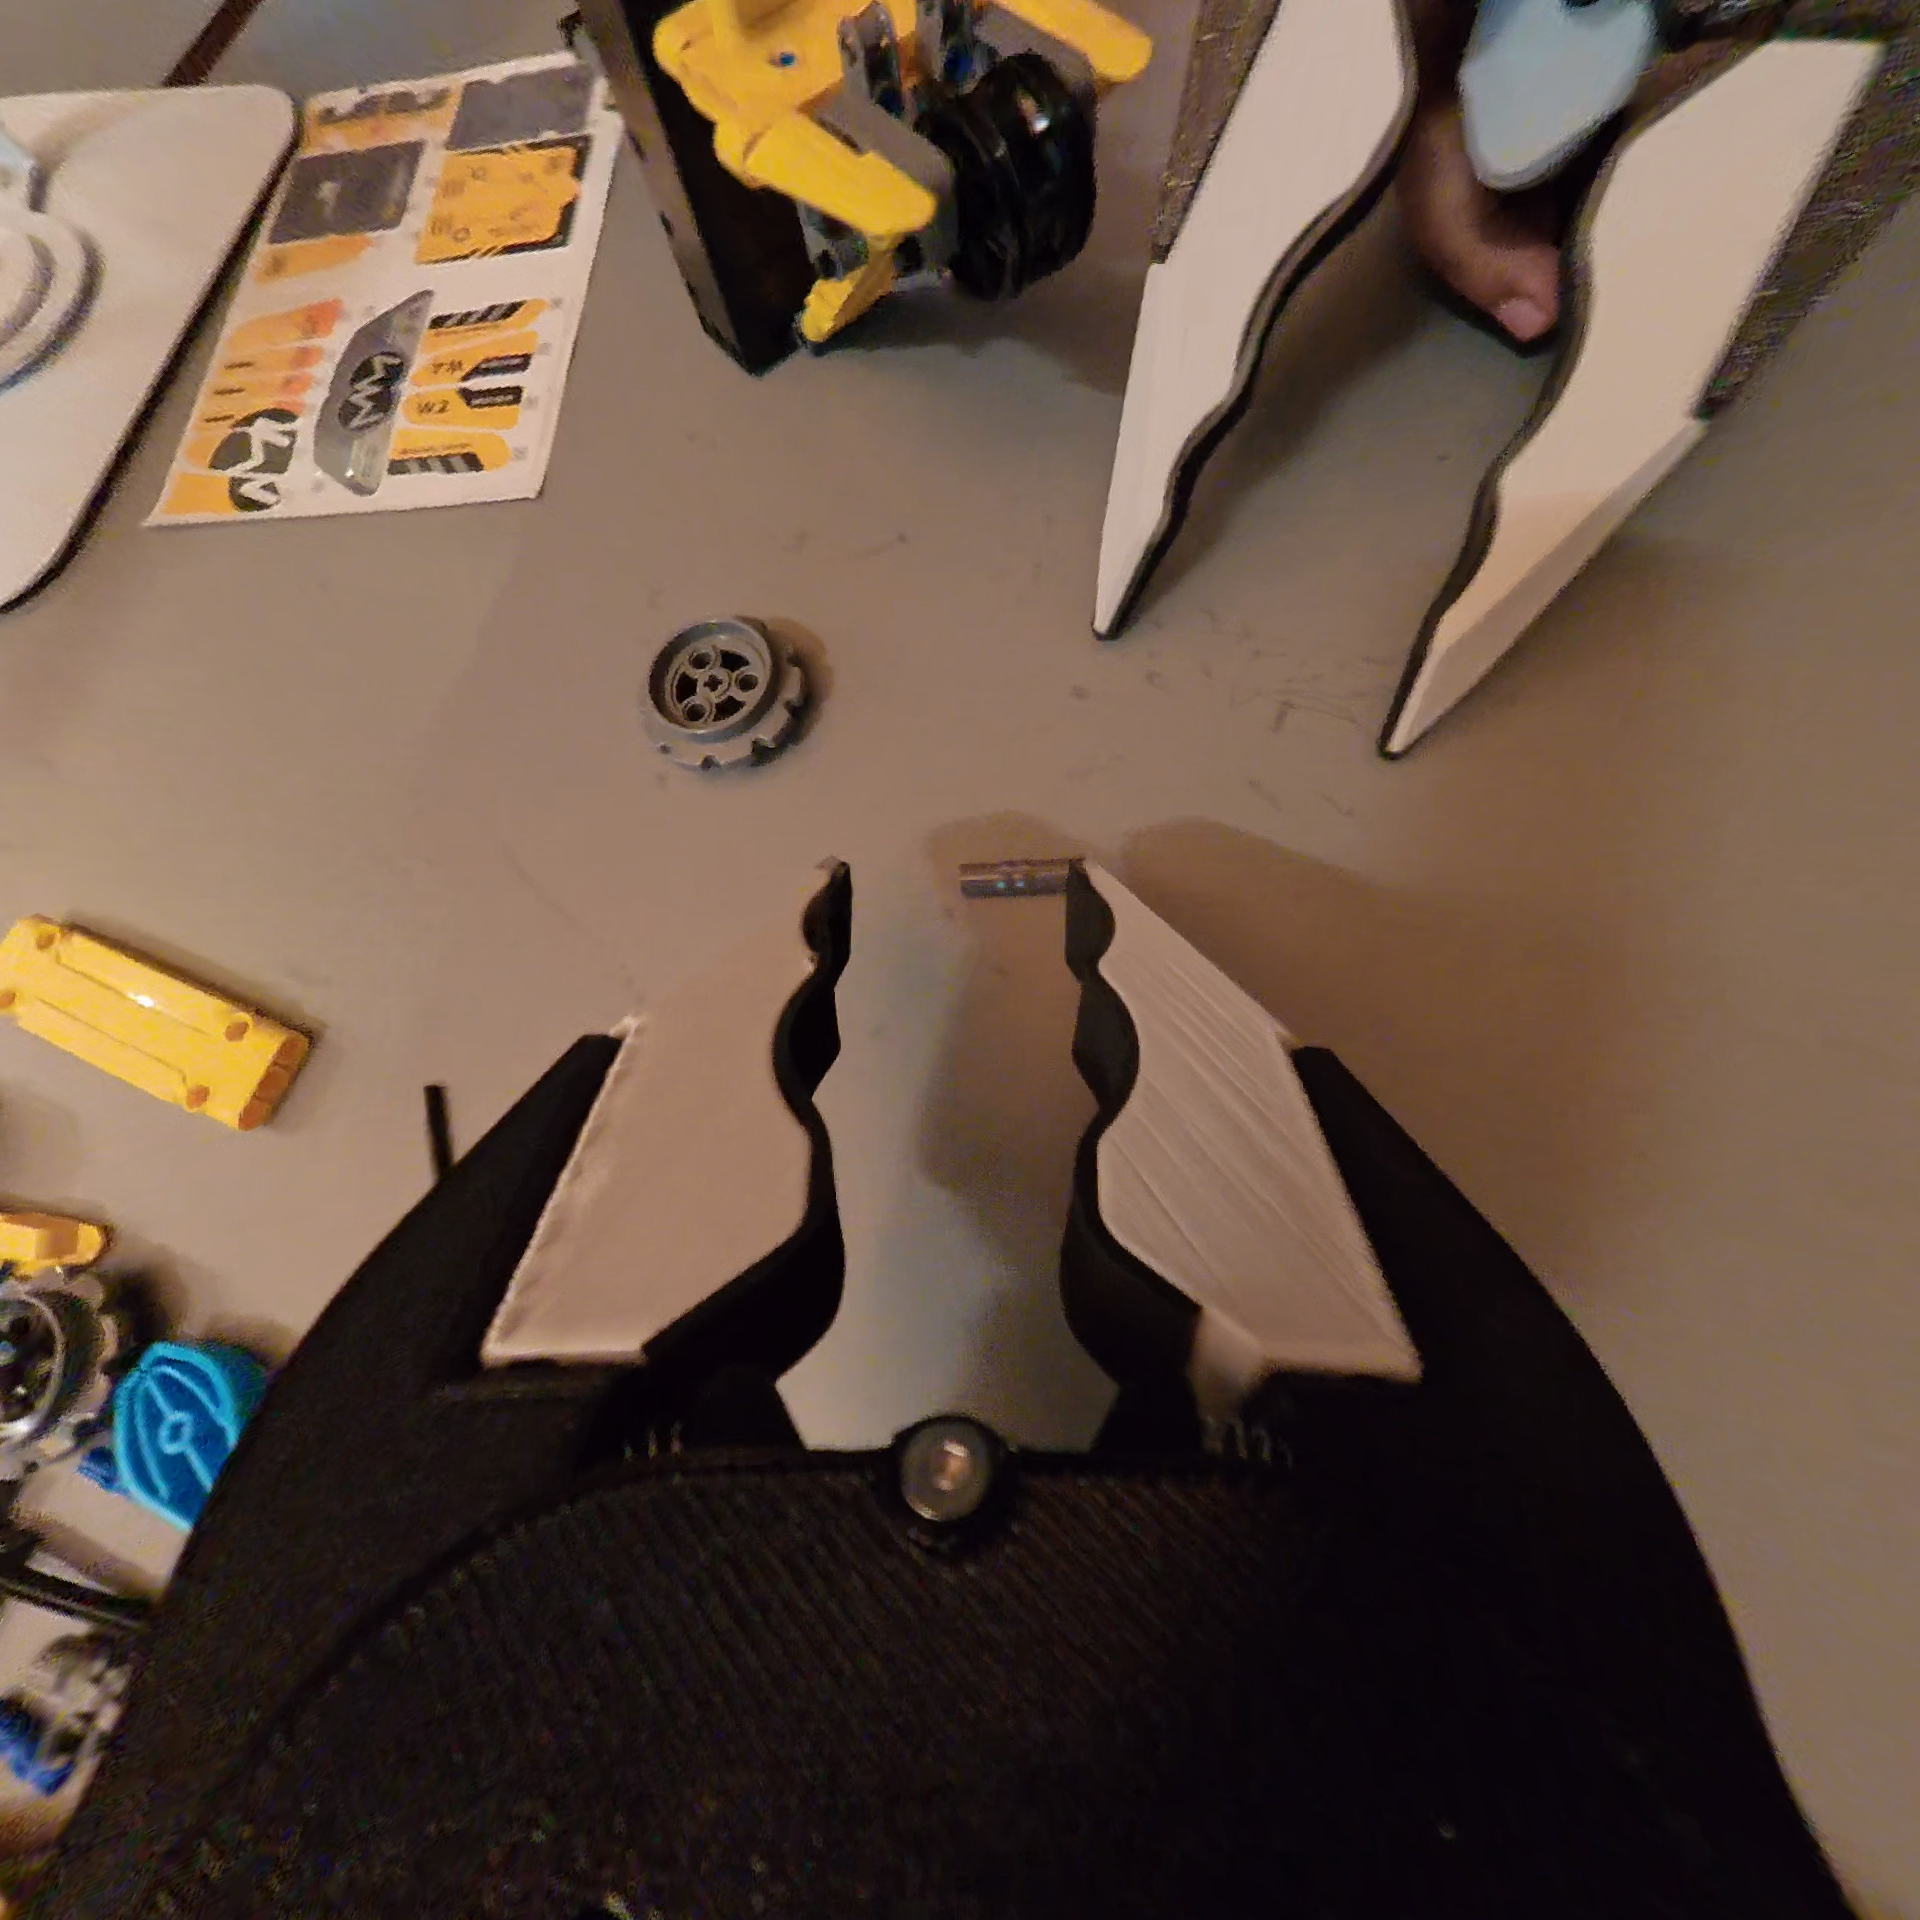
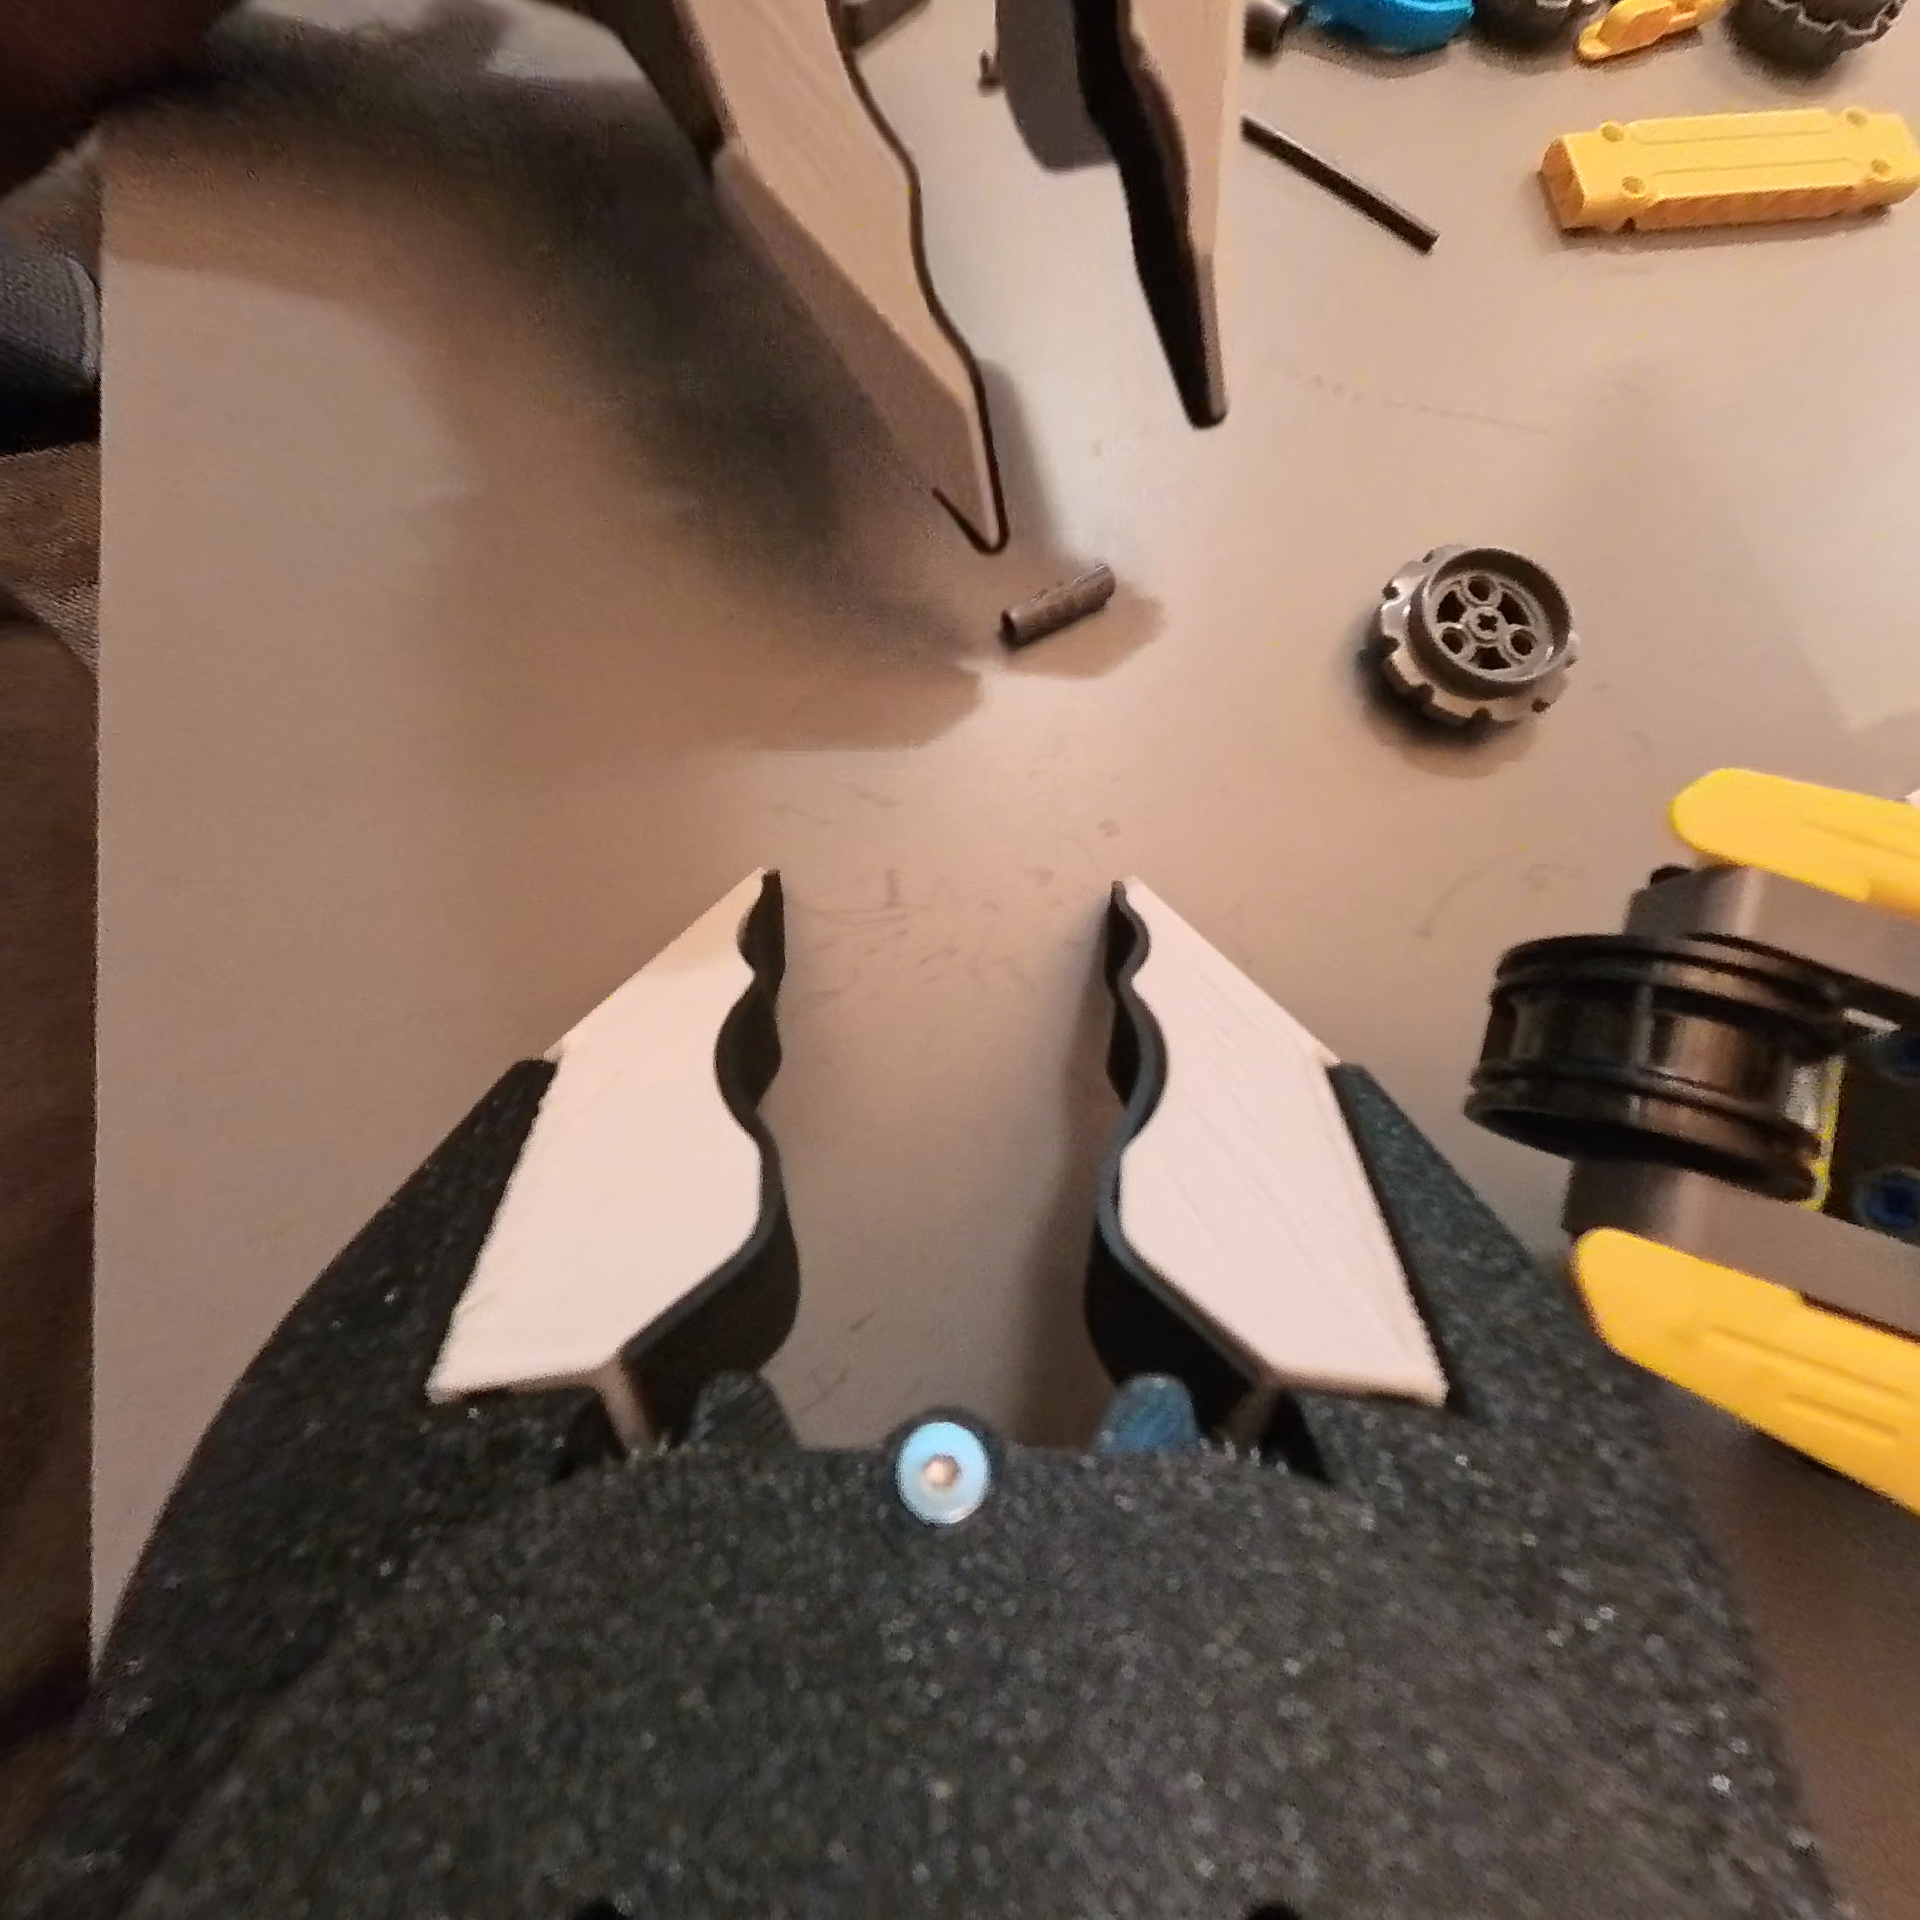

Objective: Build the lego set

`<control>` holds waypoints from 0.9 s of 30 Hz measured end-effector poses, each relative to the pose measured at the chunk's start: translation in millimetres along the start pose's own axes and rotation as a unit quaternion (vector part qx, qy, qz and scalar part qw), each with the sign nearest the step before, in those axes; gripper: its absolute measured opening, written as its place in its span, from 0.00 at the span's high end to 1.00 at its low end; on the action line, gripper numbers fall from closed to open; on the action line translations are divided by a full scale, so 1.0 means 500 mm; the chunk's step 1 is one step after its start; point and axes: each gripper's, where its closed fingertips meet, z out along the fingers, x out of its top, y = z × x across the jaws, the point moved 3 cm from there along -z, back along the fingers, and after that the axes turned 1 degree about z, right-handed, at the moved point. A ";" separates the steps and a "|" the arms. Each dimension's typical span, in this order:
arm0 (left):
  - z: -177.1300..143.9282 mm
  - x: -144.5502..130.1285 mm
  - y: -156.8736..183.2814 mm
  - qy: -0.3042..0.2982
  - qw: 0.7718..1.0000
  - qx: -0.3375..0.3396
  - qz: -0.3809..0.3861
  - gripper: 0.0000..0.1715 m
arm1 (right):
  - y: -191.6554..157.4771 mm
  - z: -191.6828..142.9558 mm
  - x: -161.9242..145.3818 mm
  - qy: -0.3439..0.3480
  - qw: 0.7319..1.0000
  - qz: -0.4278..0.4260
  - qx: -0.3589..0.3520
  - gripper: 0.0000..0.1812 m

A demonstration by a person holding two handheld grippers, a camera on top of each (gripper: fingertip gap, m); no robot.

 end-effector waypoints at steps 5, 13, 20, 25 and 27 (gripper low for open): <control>-0.016 0.026 0.001 -0.030 0.997 -0.051 0.055 0.82 | 0.000 0.000 0.000 0.000 1.000 0.000 0.000 0.66; 0.029 0.011 0.009 -0.124 0.978 -0.104 0.129 0.85 | 0.001 0.000 0.000 -0.001 1.000 0.003 0.001 0.65; 0.030 -0.008 0.028 -0.150 0.972 -0.125 0.128 0.91 | -0.001 -0.001 0.001 0.001 1.000 -0.005 -0.002 0.66; 0.031 -0.007 0.035 -0.143 0.975 -0.107 0.133 0.94 | -0.001 0.000 0.000 0.000 1.000 -0.001 0.001 0.66; 0.032 -0.004 0.035 -0.136 0.977 -0.096 0.134 0.85 | 0.000 0.000 0.000 -0.001 1.000 0.002 0.003 0.66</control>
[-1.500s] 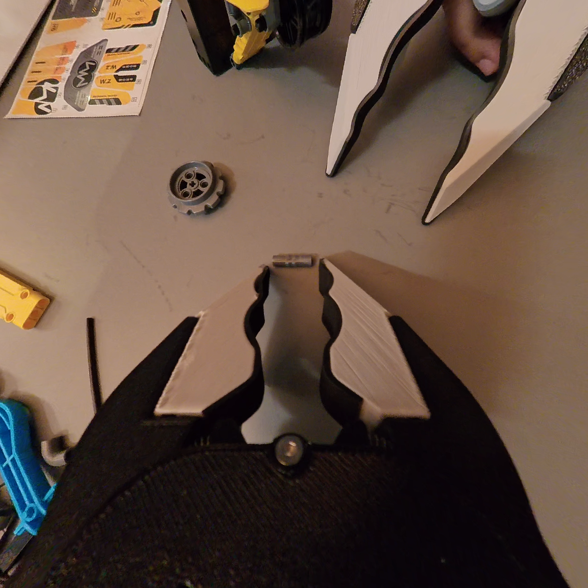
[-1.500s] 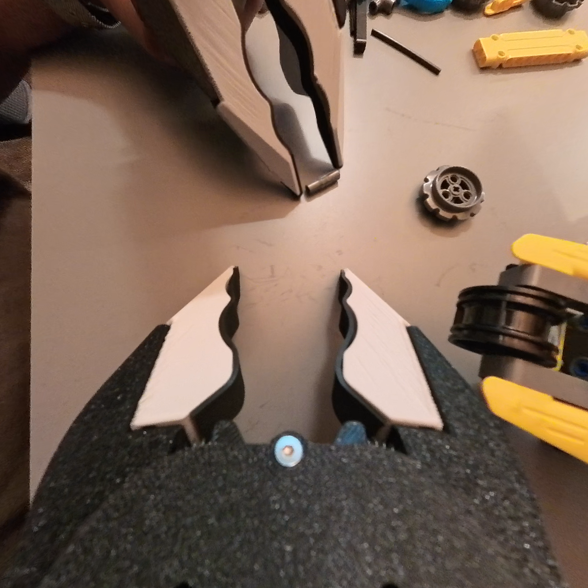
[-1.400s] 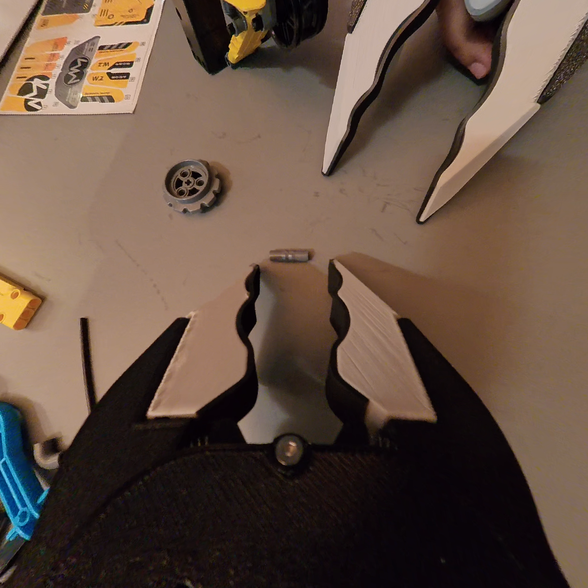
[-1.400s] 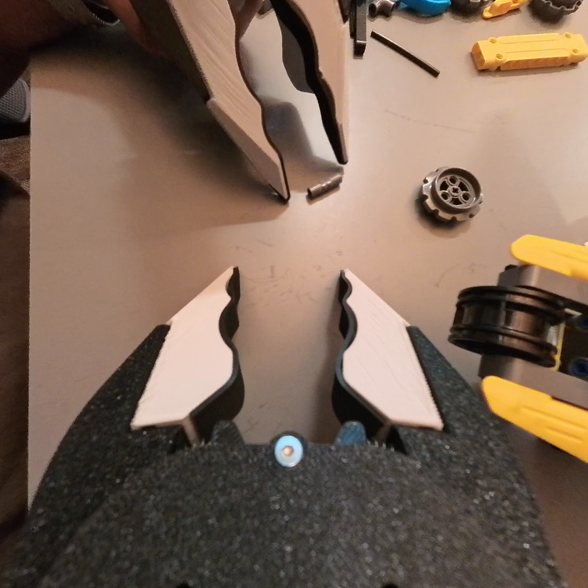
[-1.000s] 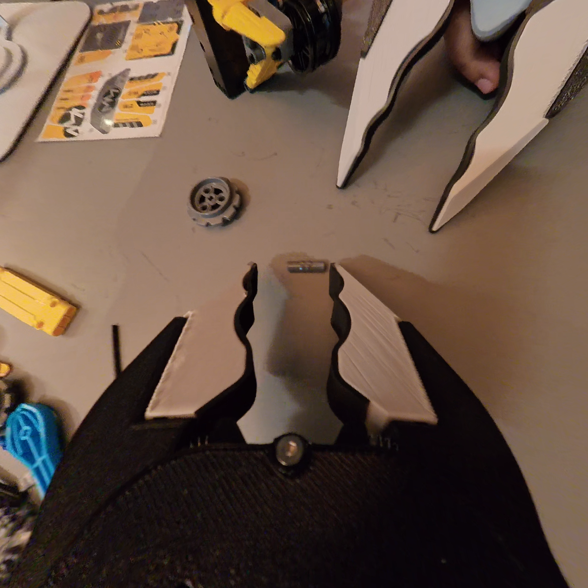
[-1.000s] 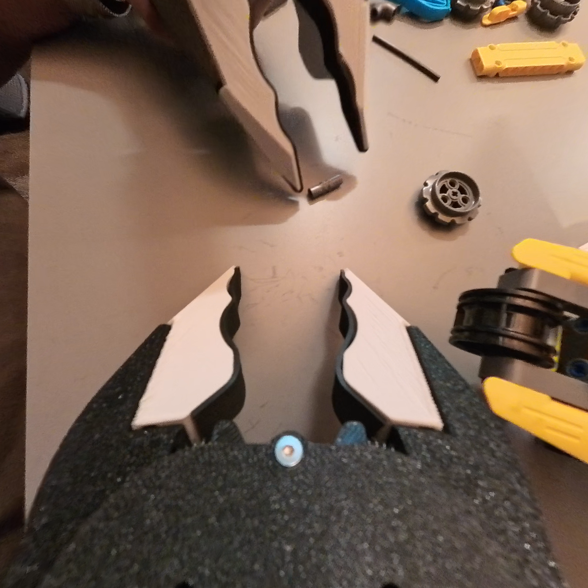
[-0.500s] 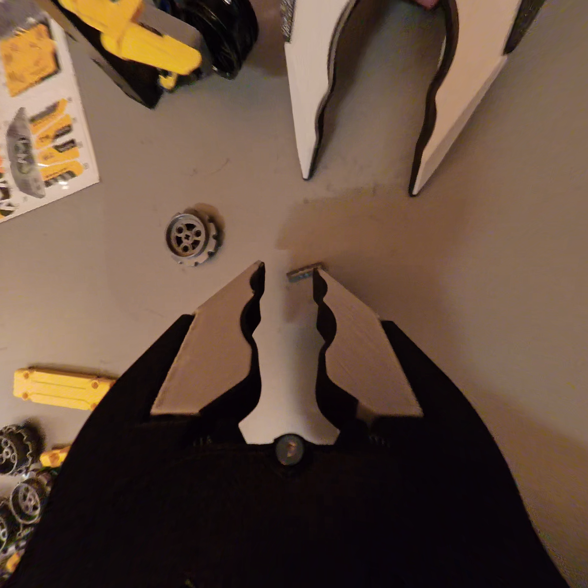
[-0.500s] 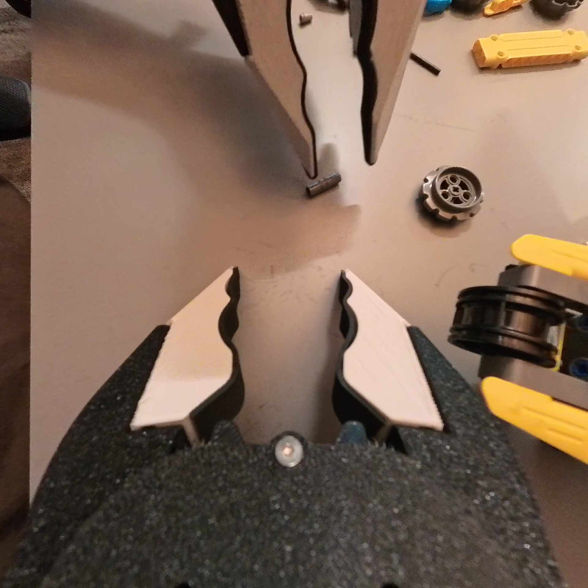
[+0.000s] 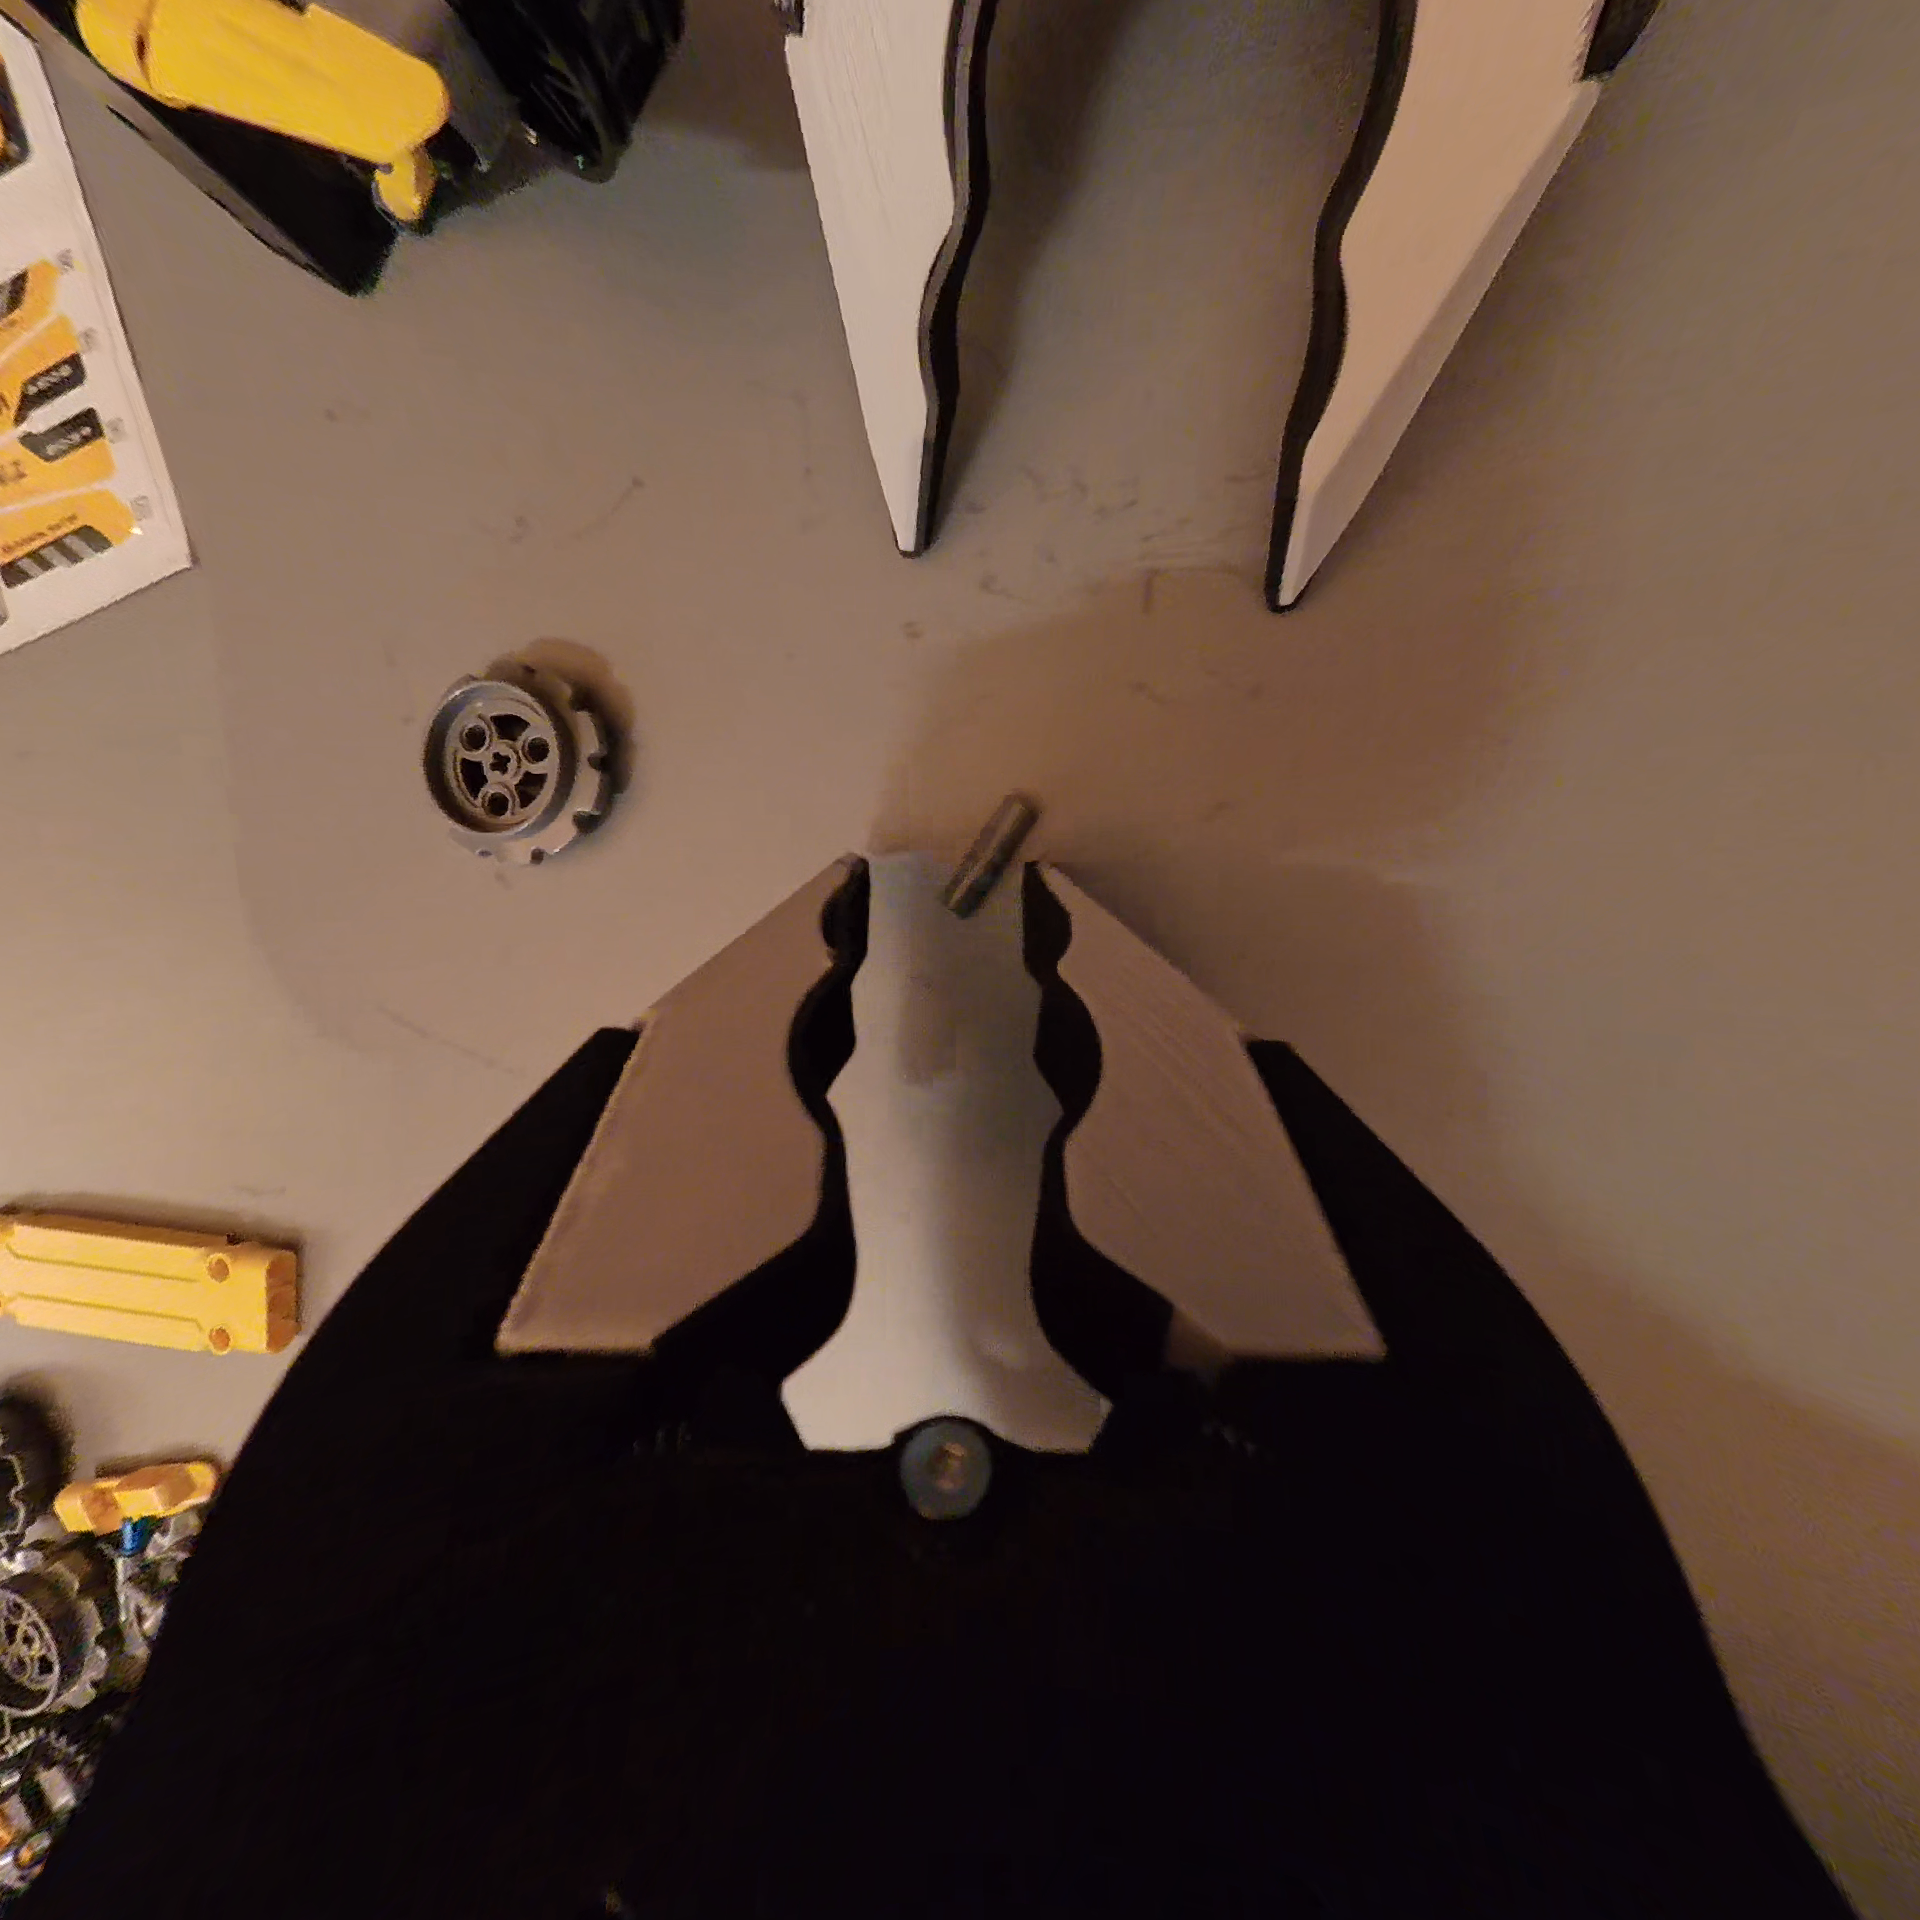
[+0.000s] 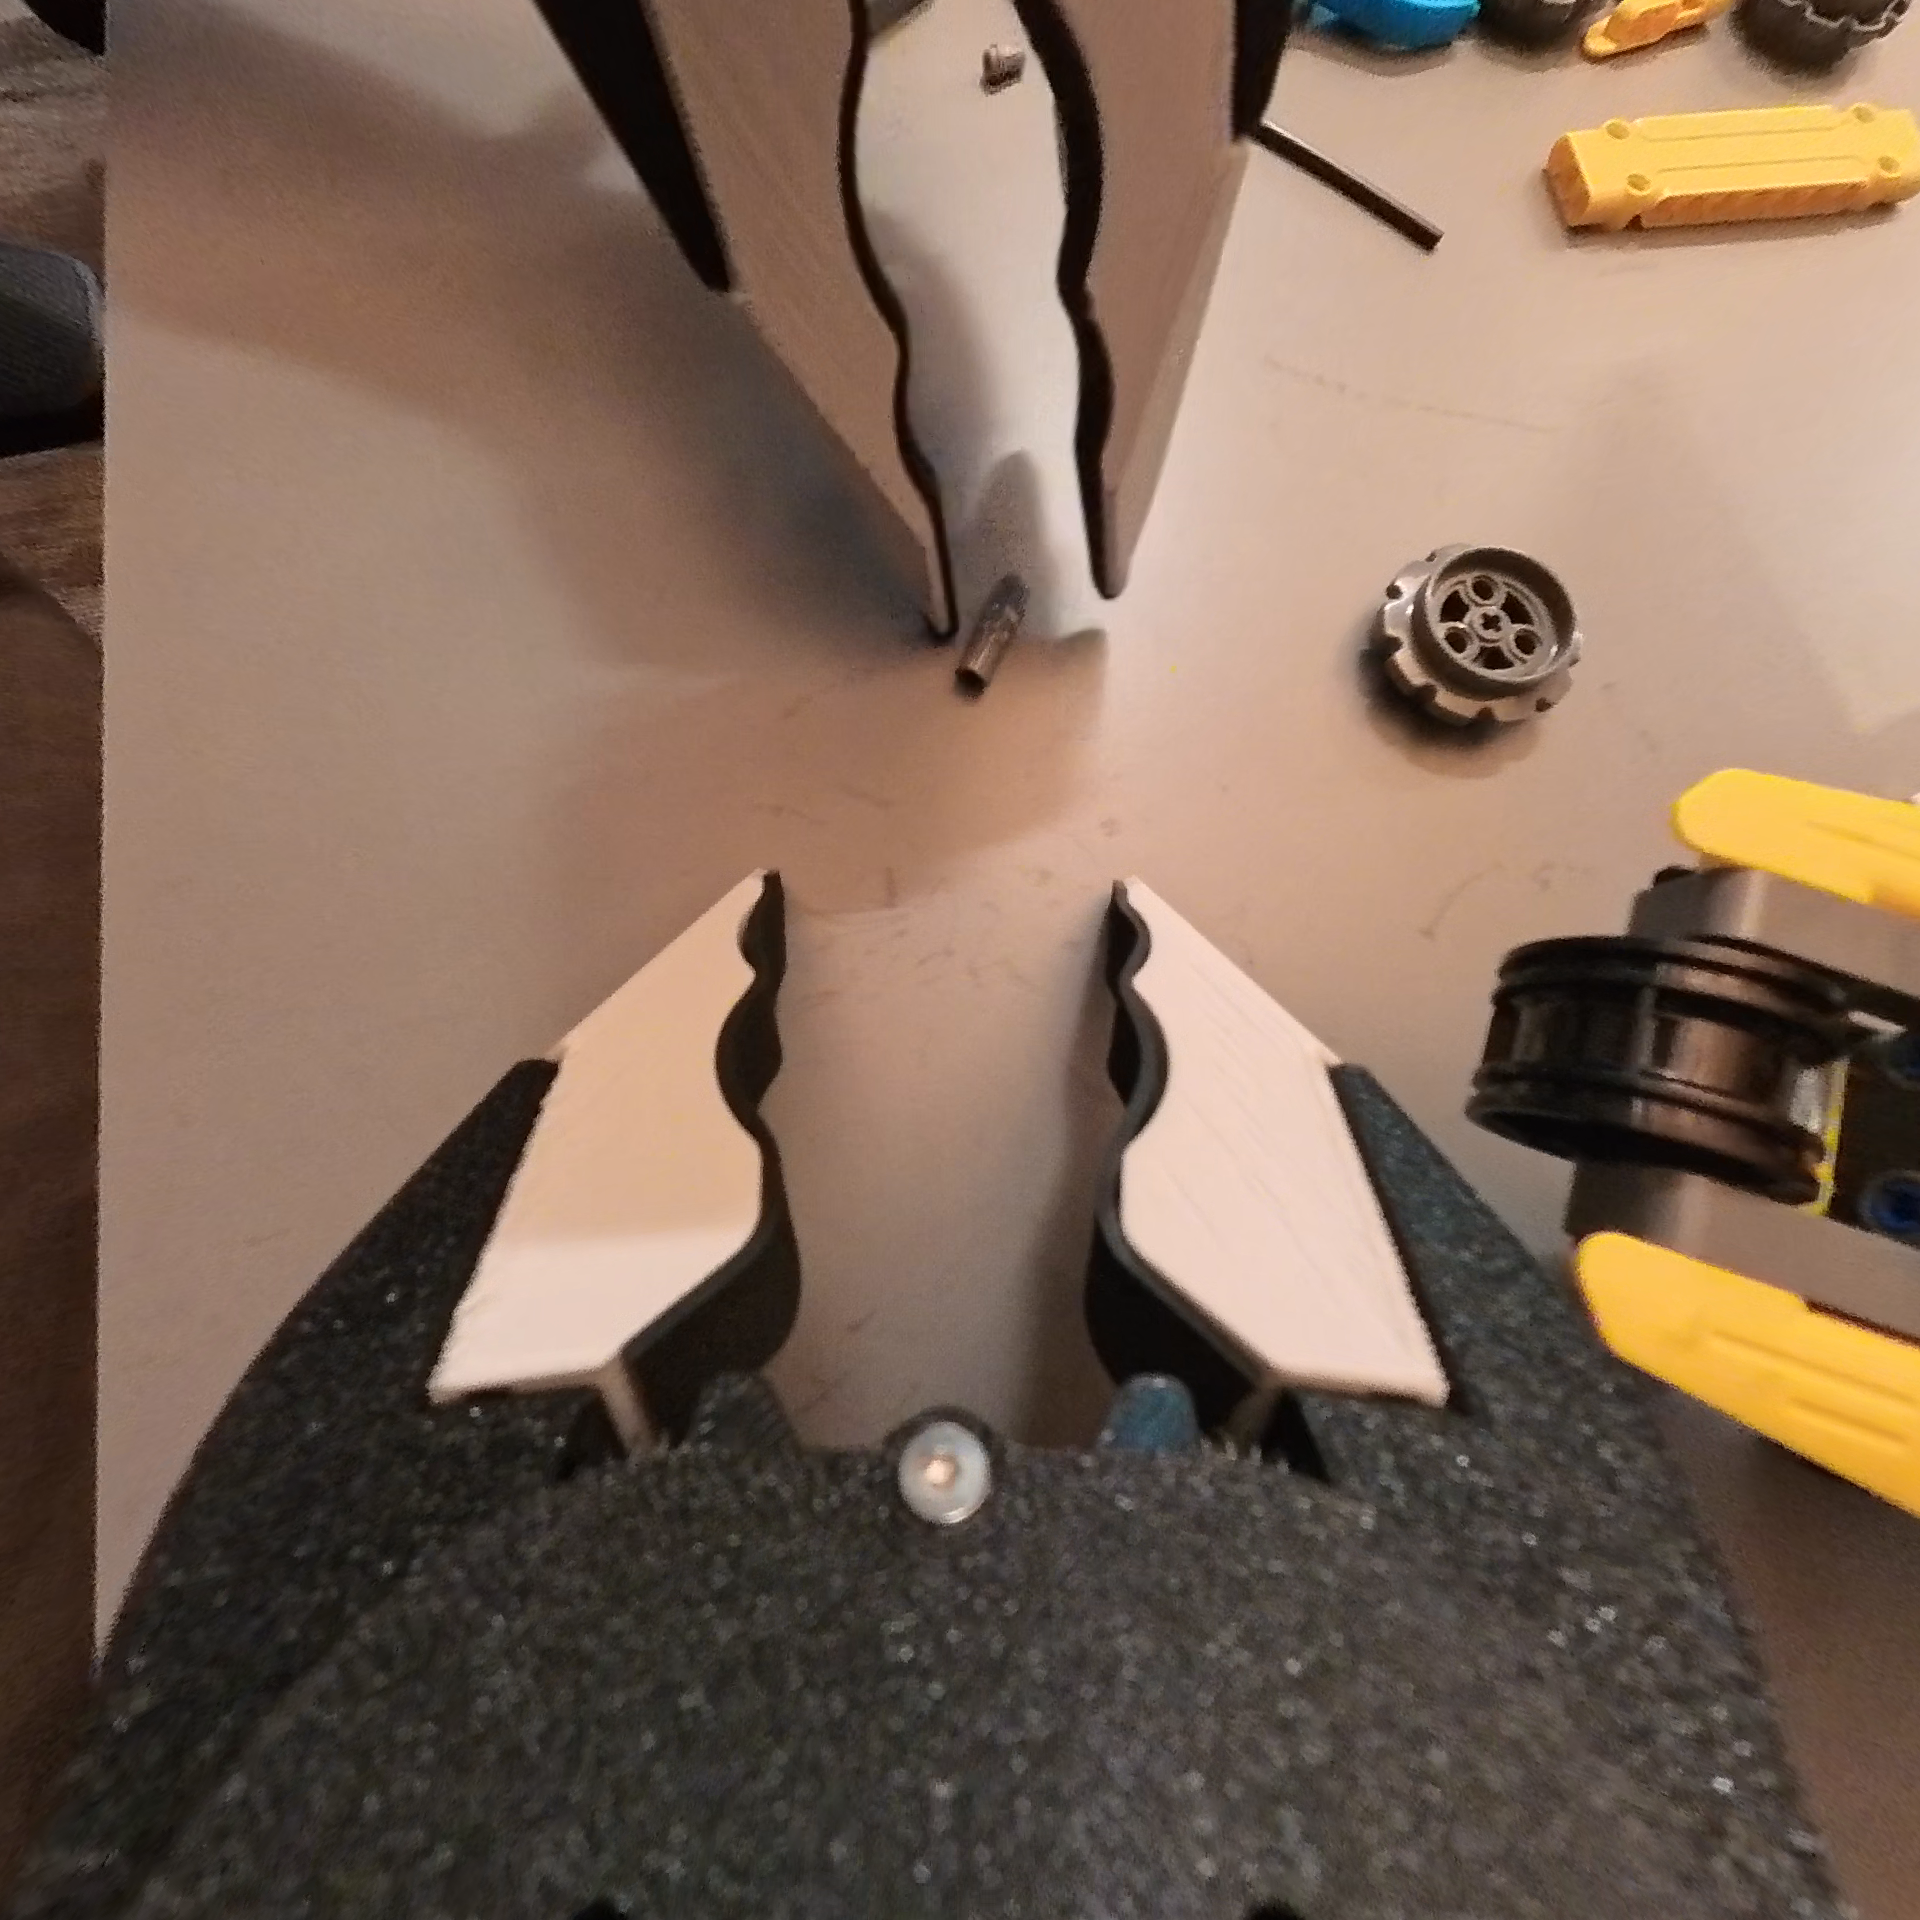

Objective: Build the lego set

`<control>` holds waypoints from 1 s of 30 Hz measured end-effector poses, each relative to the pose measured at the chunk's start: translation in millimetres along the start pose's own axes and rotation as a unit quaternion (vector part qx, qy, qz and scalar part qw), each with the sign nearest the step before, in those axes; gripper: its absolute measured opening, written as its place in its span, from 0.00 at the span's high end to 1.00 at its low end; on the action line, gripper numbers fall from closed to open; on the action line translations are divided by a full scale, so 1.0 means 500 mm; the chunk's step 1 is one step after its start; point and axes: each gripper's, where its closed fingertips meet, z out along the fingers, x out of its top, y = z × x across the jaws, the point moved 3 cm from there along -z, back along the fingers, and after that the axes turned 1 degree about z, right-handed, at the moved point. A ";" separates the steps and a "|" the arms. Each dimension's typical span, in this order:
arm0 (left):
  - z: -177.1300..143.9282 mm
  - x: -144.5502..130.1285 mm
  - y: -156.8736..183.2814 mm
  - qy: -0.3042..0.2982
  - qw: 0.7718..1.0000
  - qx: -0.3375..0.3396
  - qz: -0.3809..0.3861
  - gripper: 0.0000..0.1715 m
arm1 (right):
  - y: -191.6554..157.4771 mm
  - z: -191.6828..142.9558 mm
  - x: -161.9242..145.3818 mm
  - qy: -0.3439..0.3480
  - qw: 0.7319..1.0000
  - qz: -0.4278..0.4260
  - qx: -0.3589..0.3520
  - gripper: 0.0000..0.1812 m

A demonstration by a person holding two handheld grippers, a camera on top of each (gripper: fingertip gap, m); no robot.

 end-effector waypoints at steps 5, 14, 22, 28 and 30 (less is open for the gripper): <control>0.005 0.010 0.024 0.011 0.999 -0.031 -0.002 0.99 | 0.001 0.000 0.000 -0.001 1.000 0.003 0.002 0.65; -0.180 0.133 0.017 0.417 0.902 -0.028 -0.113 1.00 | 0.001 0.000 0.000 -0.001 1.000 0.004 0.001 0.65; -0.288 0.143 0.038 0.565 0.817 -0.012 -0.111 1.00 | 0.001 0.000 0.000 -0.001 1.000 0.004 0.002 0.65; -0.299 0.158 0.053 0.548 0.833 -0.003 -0.082 1.00 | 0.001 0.000 0.000 -0.001 1.000 0.004 0.002 0.65; -0.301 0.165 0.058 0.544 0.836 0.000 -0.071 1.00 | 0.001 0.001 0.000 -0.001 1.000 0.004 0.002 0.65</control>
